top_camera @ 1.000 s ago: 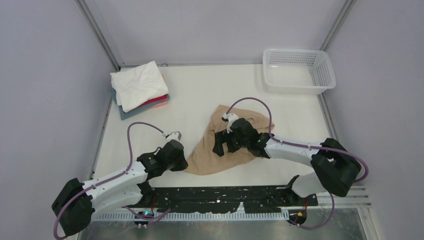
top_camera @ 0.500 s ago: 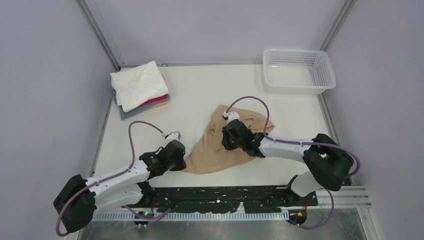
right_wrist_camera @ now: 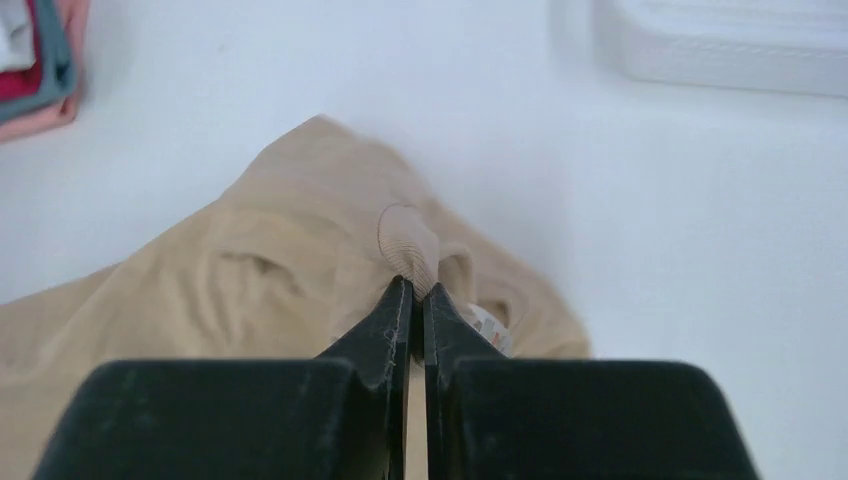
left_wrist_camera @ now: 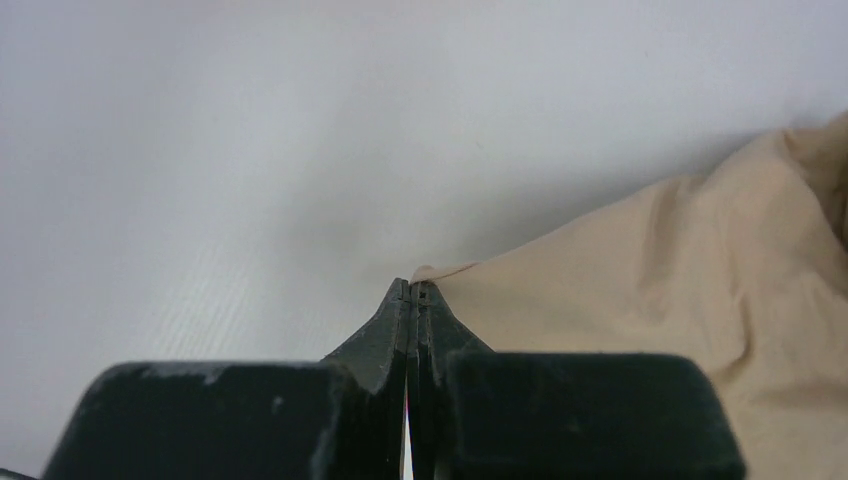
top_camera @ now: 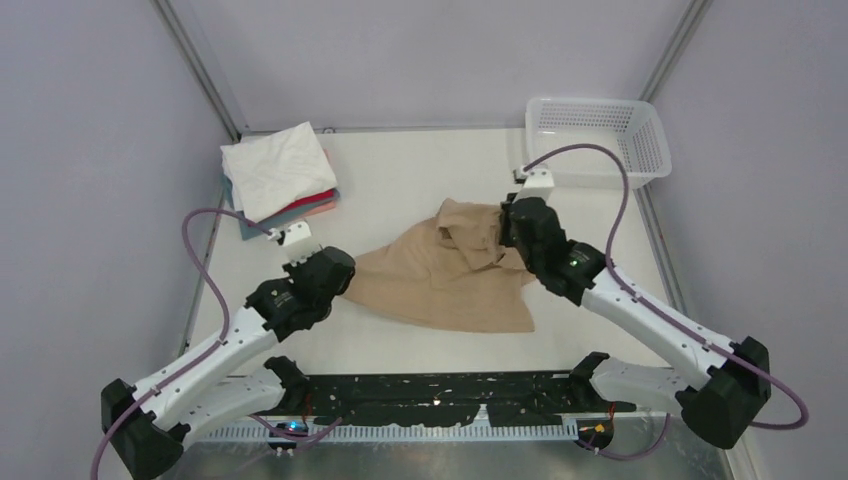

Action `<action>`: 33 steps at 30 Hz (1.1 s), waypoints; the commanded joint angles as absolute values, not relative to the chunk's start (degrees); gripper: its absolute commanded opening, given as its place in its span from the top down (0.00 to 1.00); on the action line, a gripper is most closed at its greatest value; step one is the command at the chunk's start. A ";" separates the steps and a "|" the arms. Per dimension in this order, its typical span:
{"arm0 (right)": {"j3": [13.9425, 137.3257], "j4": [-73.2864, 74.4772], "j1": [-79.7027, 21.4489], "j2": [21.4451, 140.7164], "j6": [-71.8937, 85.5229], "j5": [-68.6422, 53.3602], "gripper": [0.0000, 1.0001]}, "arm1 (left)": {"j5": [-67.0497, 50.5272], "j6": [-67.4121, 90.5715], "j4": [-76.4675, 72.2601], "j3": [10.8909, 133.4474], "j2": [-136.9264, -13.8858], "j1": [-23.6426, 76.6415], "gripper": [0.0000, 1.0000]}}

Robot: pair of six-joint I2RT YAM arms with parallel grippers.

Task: Fold and stack the t-shirts
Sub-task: Flatten out the tshirt

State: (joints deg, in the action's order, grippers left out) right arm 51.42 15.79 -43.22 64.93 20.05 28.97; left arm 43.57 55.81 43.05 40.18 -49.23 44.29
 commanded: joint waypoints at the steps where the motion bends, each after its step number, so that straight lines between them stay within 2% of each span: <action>1: 53.81 19.13 -34.13 59.06 14.99 30.60 0.94 | 54.07 51.87 44.83 45.65 -50.45 37.88 1.00; 5: 58.41 15.45 -30.62 56.51 8.43 31.67 0.94 | 52.18 43.90 39.78 51.44 -49.25 30.42 1.00; 10: 69.01 15.68 -30.25 54.03 2.15 33.07 0.94 | 52.94 31.08 31.97 61.04 -43.60 29.09 1.00; 16: 74.85 14.11 -30.21 46.07 -4.77 21.14 0.94 | 52.04 19.40 25.74 69.39 -35.79 29.09 1.00; 27: 79.86 23.01 -30.19 34.70 -0.15 12.64 0.93 | 51.99 13.02 31.29 82.26 -30.18 29.09 1.00; 33: 79.84 27.04 -30.23 35.91 2.67 12.32 0.94 | 54.09 11.11 28.66 82.81 -33.35 29.09 1.00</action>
